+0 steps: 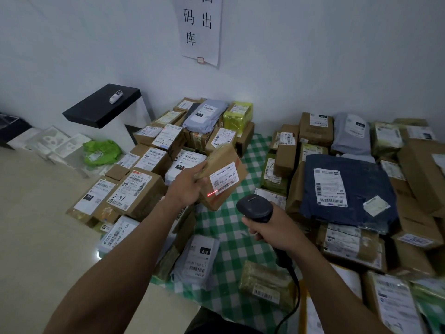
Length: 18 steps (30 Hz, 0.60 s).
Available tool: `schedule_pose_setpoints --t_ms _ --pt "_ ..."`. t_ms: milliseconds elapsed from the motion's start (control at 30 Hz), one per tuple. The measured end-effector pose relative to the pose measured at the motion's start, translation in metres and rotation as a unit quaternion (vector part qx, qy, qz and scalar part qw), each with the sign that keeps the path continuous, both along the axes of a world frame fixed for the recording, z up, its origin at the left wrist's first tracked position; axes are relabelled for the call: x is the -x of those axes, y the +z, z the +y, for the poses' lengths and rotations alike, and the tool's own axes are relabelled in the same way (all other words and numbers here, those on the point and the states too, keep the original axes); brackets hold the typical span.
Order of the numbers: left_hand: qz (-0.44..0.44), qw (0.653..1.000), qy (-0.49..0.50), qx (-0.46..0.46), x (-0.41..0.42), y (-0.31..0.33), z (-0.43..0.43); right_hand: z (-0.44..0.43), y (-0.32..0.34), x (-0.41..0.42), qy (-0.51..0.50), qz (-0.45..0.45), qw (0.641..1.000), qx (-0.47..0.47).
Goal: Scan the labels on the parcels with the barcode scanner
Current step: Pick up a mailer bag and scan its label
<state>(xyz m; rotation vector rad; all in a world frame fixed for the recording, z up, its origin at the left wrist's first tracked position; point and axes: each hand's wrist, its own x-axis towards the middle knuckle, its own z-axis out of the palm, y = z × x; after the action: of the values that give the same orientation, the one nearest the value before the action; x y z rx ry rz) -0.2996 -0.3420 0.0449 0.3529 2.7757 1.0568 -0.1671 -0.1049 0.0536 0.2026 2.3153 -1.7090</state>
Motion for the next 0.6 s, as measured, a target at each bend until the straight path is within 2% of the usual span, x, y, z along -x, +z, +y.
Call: schedule_pose_setpoints --t_ms 233,400,500,600 --pt "0.003 0.999 -0.011 -0.044 -0.014 -0.012 0.007 0.006 -0.008 0.004 -0.022 -0.016 0.999 0.021" --pt "-0.004 0.996 0.06 -0.066 -0.047 -0.065 0.024 0.016 -0.018 0.001 -0.051 -0.03 0.998 0.014" --pt "-0.037 0.995 0.062 -0.073 -0.062 -0.106 0.034 0.018 -0.026 -0.001 -0.055 -0.048 0.997 0.002" --pt "-0.073 0.994 0.07 -0.034 -0.057 -0.139 0.04 0.016 -0.032 0.0 -0.057 -0.056 0.997 0.006"
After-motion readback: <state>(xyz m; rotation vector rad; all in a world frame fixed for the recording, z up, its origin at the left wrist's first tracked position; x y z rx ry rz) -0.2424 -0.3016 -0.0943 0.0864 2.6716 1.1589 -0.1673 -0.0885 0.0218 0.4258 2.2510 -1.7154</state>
